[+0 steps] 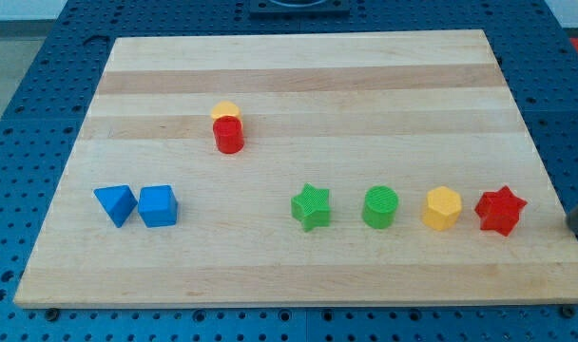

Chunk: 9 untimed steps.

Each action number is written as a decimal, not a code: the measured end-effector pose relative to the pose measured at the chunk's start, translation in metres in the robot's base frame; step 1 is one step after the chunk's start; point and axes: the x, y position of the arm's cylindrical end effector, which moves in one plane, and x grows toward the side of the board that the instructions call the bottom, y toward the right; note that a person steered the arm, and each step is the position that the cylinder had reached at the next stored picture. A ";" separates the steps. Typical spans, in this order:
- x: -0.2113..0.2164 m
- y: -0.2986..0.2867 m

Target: Push the red star along with group of blocks towards left

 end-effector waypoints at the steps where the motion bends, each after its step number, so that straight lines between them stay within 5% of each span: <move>1: -0.024 -0.041; 2: -0.043 -0.081; 4: -0.038 -0.045; 6: 0.007 -0.034; 9: -0.039 -0.178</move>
